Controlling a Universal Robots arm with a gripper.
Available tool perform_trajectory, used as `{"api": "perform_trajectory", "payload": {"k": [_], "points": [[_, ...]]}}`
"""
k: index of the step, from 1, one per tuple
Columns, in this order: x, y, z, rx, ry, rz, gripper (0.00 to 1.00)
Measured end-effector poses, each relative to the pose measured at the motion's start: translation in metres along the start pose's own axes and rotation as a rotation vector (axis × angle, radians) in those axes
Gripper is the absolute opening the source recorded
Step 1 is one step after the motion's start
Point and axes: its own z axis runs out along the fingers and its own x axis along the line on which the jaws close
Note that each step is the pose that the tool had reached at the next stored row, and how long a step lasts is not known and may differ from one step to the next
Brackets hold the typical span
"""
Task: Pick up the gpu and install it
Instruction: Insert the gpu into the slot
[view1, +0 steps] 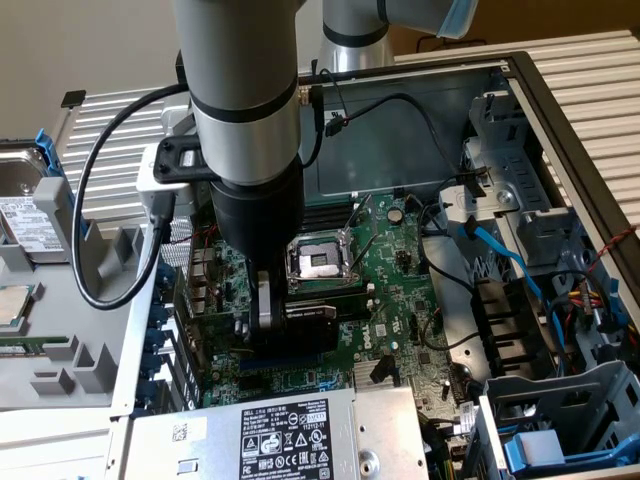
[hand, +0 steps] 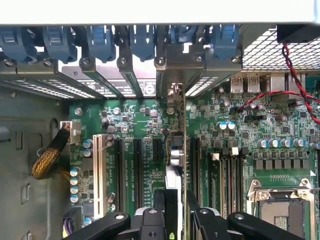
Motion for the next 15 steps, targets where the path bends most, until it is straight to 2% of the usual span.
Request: {"api": "perform_trajectory", "payload": {"k": [15], "points": [[0.0001,-0.0001,0.0010,-0.0001,0.0003,0.000,0.27]]}}
